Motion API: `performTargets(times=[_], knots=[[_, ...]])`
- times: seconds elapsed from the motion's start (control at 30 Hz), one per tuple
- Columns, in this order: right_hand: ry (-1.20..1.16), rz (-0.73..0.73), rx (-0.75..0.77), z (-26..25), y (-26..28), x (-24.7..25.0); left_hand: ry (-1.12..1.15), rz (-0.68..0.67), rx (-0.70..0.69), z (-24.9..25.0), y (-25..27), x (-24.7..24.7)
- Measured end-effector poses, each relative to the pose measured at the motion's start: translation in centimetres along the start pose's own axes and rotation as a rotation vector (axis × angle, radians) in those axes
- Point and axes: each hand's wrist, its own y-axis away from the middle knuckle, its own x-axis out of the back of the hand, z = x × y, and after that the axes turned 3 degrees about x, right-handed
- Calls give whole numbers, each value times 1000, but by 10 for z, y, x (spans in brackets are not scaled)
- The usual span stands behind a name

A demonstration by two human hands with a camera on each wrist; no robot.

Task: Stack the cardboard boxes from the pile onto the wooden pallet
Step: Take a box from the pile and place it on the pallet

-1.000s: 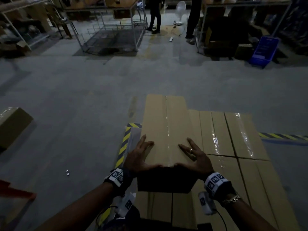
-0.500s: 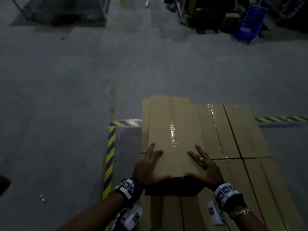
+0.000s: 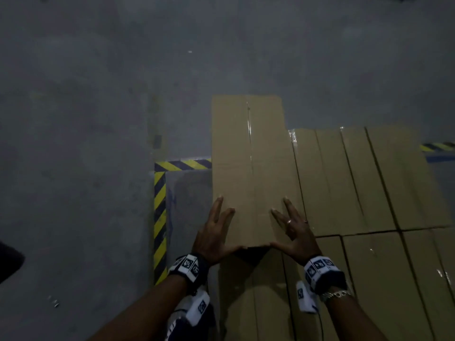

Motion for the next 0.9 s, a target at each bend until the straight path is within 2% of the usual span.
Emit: performTargets(times=[0.23,0.4,0.63,0.9], knots=[[-21,-23,-33,22,18,-6,115,34,49,-21,19,-10],[-3,83,-100,27,31,-6,210,3,84,-33,27,-17],[30,113,-200,25,30,-4,166,49,88,-25,25,-20],[27,103,-215,23,30,-1,144,105,98,-17,27,-18]])
